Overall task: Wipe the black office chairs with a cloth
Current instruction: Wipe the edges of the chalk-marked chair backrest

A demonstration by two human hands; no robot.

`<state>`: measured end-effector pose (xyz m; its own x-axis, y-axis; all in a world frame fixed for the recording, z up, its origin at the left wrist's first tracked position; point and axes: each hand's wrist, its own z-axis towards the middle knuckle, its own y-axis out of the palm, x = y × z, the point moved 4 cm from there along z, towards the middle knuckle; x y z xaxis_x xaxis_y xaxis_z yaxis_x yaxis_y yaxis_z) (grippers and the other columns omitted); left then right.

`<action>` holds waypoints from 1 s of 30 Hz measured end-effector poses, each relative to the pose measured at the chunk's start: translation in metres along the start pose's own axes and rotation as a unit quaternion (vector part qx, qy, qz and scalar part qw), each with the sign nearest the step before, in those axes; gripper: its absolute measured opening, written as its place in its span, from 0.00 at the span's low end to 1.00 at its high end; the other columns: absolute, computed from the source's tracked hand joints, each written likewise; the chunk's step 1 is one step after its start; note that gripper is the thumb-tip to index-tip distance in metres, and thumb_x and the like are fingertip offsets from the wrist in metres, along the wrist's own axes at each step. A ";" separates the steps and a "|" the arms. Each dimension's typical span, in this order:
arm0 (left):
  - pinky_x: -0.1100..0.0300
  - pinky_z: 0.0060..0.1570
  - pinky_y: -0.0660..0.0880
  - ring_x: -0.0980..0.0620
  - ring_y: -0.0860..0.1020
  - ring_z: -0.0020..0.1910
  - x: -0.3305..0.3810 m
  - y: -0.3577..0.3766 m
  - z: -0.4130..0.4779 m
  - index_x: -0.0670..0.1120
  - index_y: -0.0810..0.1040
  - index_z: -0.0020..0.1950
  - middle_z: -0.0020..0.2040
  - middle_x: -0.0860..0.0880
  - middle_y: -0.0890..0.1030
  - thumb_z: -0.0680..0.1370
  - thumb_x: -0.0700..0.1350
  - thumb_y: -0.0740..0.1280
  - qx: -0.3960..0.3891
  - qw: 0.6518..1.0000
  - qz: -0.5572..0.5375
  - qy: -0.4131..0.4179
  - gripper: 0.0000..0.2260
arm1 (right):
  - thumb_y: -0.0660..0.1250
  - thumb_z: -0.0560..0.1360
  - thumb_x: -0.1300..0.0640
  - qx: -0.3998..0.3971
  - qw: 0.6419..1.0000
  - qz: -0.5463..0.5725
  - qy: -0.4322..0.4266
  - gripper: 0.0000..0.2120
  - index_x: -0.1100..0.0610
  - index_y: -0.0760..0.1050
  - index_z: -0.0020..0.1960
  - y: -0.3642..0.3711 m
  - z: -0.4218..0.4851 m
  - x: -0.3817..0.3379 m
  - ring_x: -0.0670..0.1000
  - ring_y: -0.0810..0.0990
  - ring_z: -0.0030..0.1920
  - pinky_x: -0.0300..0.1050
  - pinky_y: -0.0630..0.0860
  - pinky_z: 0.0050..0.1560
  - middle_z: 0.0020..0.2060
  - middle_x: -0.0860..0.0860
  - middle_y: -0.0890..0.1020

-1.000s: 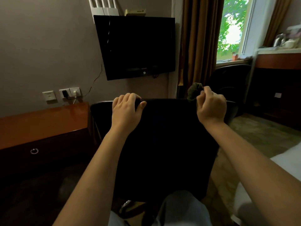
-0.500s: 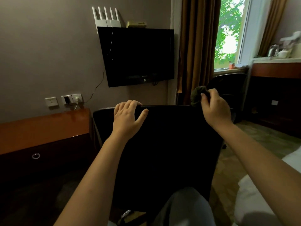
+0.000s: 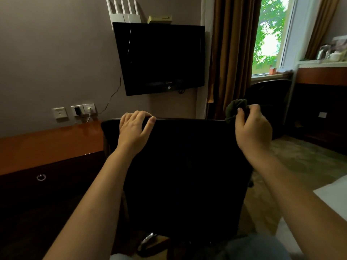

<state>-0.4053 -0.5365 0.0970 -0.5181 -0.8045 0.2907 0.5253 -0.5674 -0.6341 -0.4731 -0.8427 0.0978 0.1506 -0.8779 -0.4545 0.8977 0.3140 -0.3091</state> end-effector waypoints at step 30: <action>0.40 0.73 0.51 0.53 0.74 0.60 -0.004 -0.025 -0.013 0.48 0.84 0.45 0.50 0.52 0.82 0.82 0.55 0.54 -0.073 0.997 -0.036 -0.010 0.21 | 0.64 0.79 0.48 -0.311 0.922 0.210 0.097 0.13 0.55 0.74 0.58 0.073 -0.030 -0.079 0.50 0.78 0.48 0.41 0.71 0.42 0.48 0.49 0.79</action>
<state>-0.4247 -0.5168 0.1019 -0.5364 -0.7668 0.3526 0.3820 -0.5931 -0.7087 -0.4321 -0.7394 0.0869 0.2996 -0.5700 -0.7651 0.3568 0.8107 -0.4642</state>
